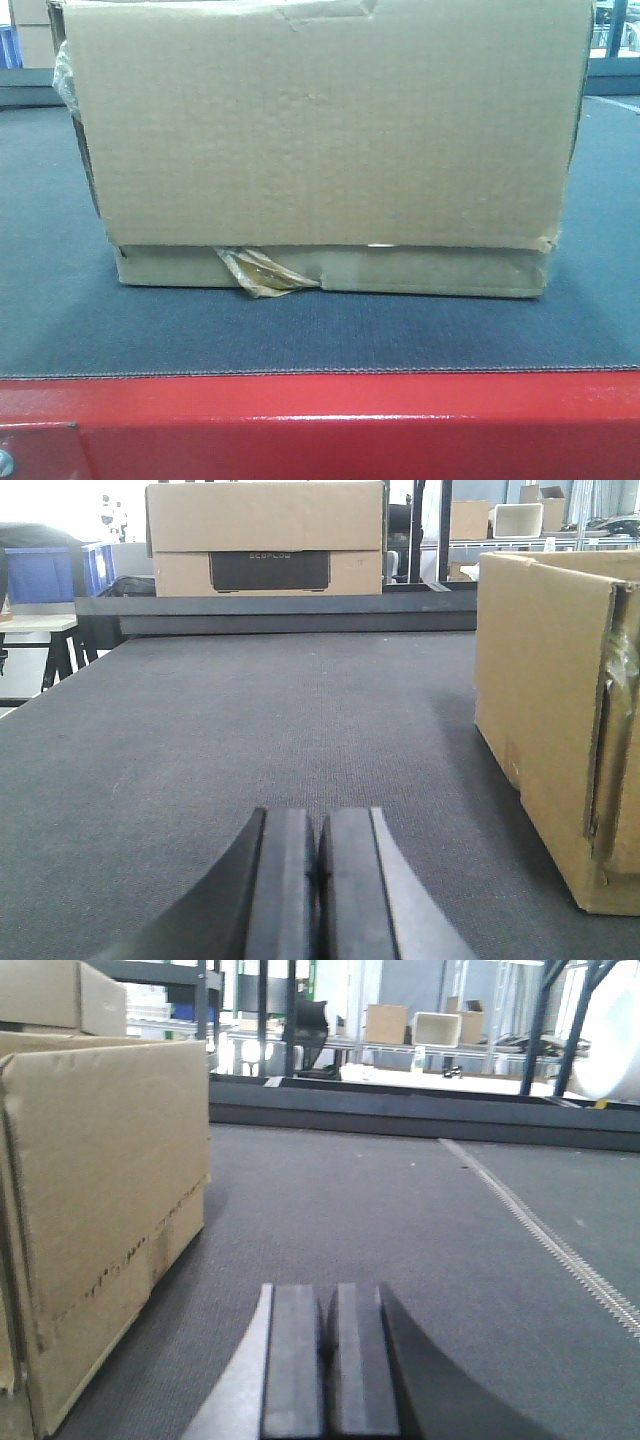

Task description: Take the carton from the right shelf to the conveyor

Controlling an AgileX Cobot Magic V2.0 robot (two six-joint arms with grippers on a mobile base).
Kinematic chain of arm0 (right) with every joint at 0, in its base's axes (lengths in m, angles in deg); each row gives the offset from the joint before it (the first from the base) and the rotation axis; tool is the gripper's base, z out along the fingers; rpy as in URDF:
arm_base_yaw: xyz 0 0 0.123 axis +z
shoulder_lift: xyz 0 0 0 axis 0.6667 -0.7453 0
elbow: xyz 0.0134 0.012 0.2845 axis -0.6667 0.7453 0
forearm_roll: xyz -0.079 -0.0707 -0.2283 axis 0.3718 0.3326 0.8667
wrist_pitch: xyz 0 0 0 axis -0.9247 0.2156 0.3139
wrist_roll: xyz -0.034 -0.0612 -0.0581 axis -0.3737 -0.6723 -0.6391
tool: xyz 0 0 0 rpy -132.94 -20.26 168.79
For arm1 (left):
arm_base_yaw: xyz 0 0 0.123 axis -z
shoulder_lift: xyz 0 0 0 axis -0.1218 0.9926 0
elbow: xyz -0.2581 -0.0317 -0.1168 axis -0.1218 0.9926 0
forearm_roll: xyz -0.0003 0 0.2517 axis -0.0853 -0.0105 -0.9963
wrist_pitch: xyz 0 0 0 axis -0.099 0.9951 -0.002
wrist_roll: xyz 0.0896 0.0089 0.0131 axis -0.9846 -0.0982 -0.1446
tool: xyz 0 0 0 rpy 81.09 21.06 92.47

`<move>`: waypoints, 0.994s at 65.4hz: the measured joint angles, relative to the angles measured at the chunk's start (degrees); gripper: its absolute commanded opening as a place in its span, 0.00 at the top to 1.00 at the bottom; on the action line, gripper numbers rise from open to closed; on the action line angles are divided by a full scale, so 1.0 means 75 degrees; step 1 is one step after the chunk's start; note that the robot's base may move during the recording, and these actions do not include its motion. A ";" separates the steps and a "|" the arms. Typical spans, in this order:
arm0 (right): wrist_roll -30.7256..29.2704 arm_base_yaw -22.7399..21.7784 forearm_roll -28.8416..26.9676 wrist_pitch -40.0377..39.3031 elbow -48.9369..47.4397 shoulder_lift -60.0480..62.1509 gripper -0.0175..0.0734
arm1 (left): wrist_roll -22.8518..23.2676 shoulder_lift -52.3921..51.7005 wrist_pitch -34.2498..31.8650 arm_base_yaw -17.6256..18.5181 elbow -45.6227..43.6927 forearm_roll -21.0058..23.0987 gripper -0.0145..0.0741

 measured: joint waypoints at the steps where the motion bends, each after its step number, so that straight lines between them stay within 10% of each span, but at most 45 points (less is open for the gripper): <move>1: 0.0000 0.0013 0.0000 0.0005 0.0000 0.0000 0.89 | 0.0000 0.0000 0.0000 0.0000 0.0000 0.0000 0.84; 65: -0.0004 0.0031 0.0000 0.0247 -0.0001 0.0000 0.89 | 0.0000 0.0000 0.0000 0.0000 0.0000 0.0000 0.84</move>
